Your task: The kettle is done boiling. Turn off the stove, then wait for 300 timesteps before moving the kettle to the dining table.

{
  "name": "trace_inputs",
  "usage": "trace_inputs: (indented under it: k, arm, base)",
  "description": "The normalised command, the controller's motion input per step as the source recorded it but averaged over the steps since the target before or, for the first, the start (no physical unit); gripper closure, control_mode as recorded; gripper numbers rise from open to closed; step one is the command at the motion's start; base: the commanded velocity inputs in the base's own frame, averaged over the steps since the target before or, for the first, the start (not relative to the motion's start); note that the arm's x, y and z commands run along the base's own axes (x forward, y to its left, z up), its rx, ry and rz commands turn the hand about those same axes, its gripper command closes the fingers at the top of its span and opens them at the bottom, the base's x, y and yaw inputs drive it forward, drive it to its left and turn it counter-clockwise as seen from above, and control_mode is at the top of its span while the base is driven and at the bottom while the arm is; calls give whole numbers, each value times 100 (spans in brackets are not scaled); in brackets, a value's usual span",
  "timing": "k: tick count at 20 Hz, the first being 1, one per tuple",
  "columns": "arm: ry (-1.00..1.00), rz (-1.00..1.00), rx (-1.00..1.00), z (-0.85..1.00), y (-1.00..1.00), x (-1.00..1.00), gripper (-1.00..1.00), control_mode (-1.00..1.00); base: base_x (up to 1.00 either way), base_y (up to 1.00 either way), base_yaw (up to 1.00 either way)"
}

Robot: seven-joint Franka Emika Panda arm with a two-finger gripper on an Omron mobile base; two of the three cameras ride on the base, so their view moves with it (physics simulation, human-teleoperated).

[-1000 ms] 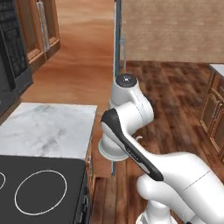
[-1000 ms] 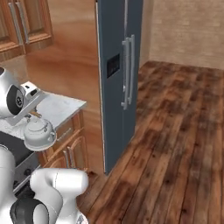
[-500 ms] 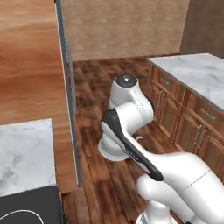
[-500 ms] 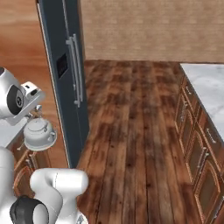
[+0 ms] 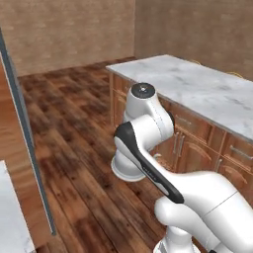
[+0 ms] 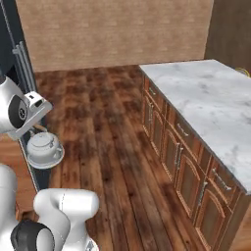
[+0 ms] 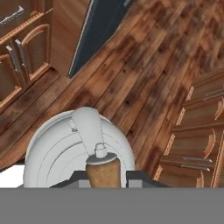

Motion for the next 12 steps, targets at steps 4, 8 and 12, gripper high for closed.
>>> trace_inputs:
  k: [4, 8, 12]
  arm:
    - [0, 0, 0, 0, 0, 0, 100, 100]
    - [0, 0, 0, 0, 0, 0, 100, 100]
    - [0, 0, 0, 0, 0, 0, 100, 100]
  base:
    - [-8, -27, -49]
    - [-11, -38, -44]
    - [-2, -55, -39]
